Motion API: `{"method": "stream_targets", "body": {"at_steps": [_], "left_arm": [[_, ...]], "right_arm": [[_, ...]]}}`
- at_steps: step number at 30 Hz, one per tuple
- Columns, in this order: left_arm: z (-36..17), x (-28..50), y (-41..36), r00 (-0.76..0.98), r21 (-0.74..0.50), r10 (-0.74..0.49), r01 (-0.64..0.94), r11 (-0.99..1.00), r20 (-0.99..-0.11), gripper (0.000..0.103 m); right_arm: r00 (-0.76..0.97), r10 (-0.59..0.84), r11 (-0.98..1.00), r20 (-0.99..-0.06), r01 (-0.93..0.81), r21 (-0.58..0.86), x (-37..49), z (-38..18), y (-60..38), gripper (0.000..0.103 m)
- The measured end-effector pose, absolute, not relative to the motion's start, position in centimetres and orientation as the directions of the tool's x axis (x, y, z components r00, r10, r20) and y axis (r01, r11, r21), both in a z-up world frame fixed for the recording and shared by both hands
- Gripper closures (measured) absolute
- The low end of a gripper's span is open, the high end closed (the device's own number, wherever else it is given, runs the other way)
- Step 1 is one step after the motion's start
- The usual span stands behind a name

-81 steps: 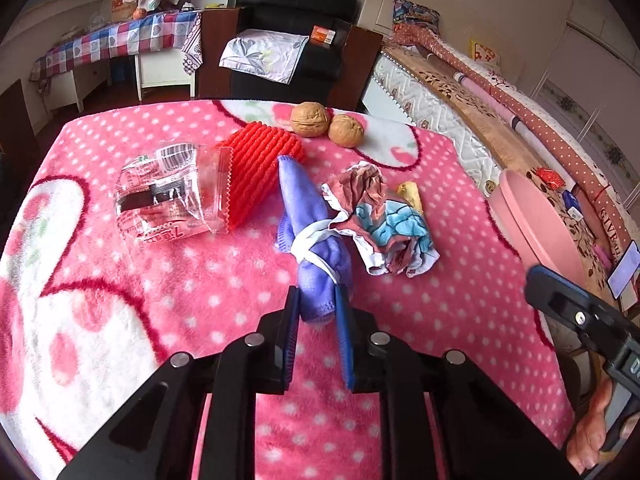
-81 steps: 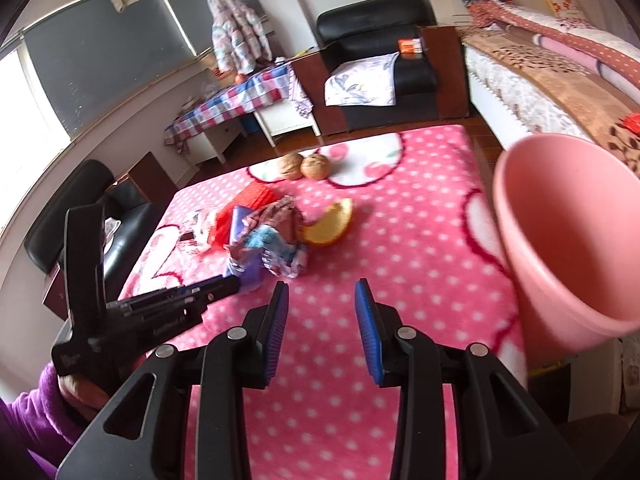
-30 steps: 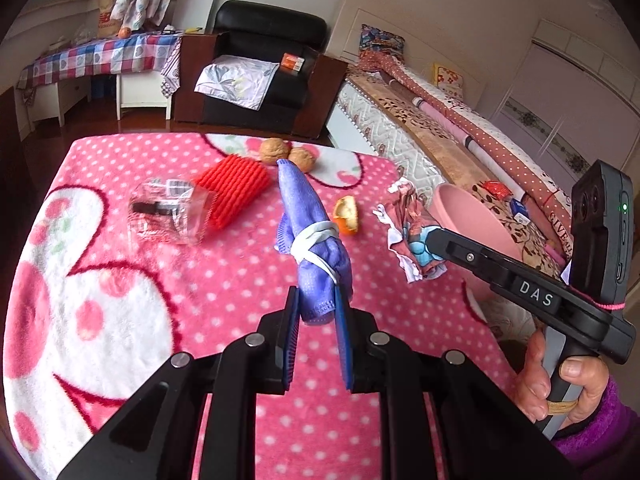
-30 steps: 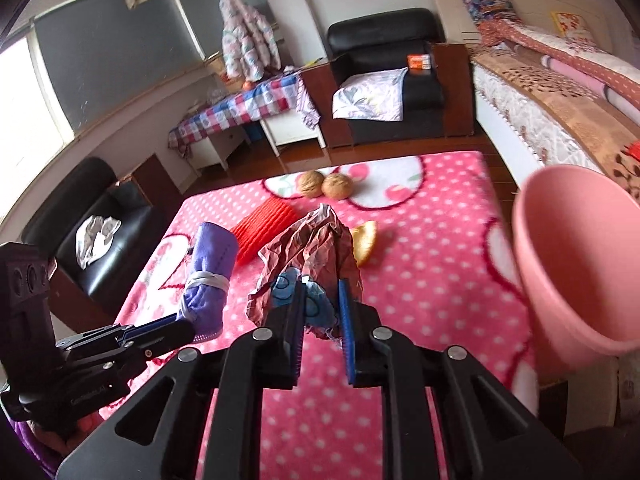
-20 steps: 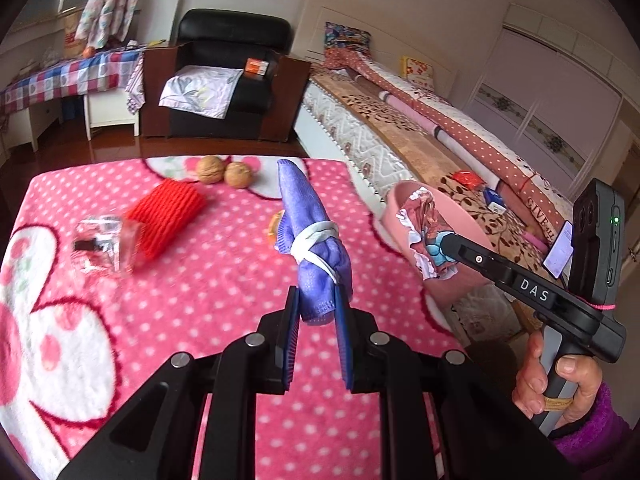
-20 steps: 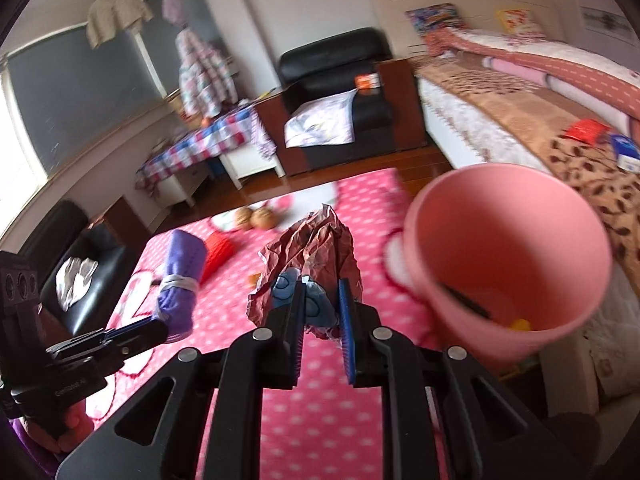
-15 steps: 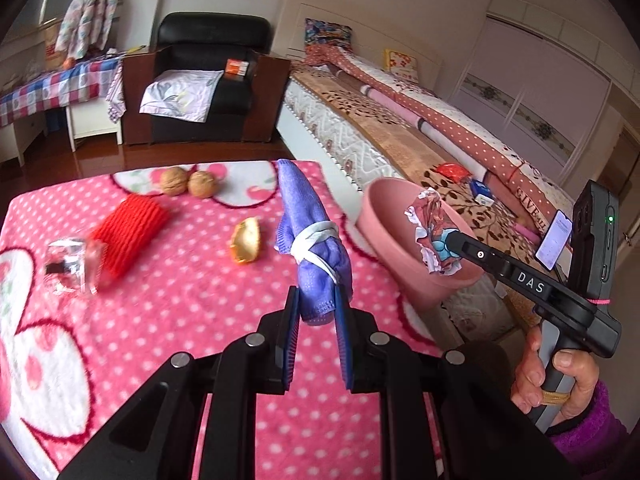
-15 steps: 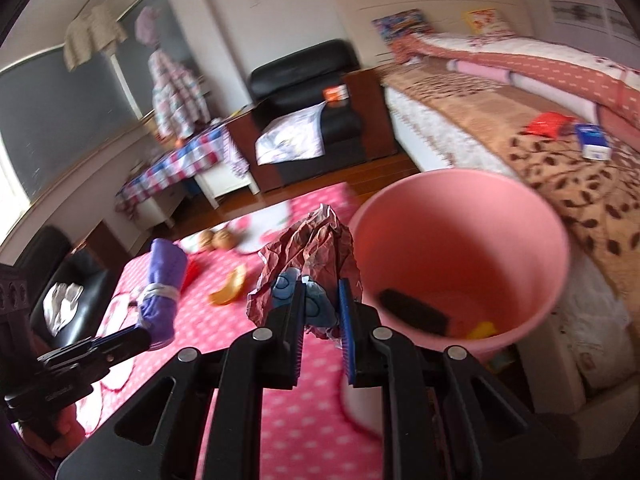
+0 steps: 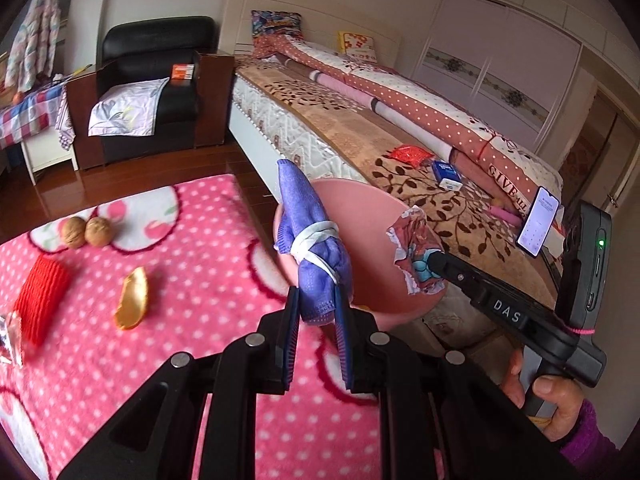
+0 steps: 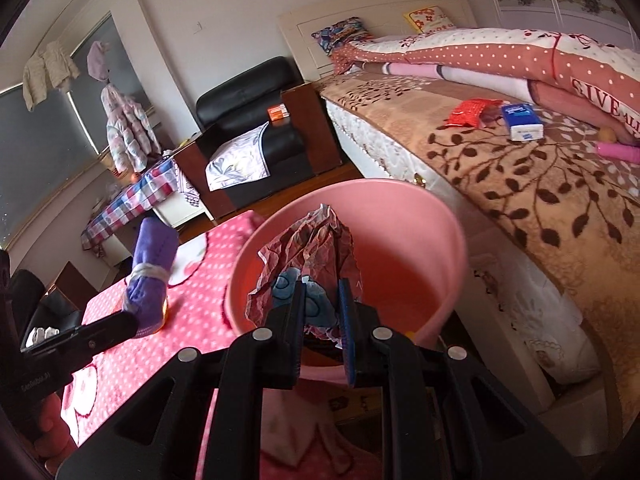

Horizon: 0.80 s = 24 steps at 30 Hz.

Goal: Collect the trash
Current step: 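Carry the blue cloth and wrapper over the pink bucket and open both tools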

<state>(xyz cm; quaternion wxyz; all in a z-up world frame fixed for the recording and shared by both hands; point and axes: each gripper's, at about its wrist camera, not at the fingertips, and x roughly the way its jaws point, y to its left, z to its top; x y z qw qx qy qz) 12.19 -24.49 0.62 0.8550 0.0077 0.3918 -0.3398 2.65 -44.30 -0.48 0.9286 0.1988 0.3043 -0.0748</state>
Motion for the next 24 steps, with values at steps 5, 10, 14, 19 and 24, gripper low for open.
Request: {"method": "stream_targets", "body": {"at_steps": [5,10,14,19,24], "left_arm": [[-0.3,12.9,-27.3,0.439,-0.237,-0.568,0.607,0.759,-0.696,0.087],[-1.4,13.6,-29.4,0.411,-0.232,-0.559,0.617,0.752,-0.720,0.087],[-2.2,13.9,-30.1,0.395,-0.231,-0.552,0.619,0.751,-0.734,0.086],[-2.4,14.1,-30.1,0.389,-0.248,-0.554,0.606,0.756,-0.736,0.074],[-2.3,14.2,-29.7,0.394,-0.255,-0.555,0.598,0.760,-0.732,0.072]], "right_arm": [[0.803,-0.023,0.907,-0.596,0.267,0.325,2.5,-0.9,-45.0,0.087],[0.801,-0.020,0.901,-0.599,0.274,0.337,2.6,-1.4,-45.7,0.087],[0.798,-0.019,0.895,-0.602,0.282,0.346,2.7,-1.9,-46.2,0.087],[0.796,-0.017,0.891,-0.605,0.287,0.352,2.8,-2.2,-46.5,0.087],[0.797,-0.020,0.890,-0.604,0.290,0.353,2.7,-2.2,-46.4,0.087]]}}
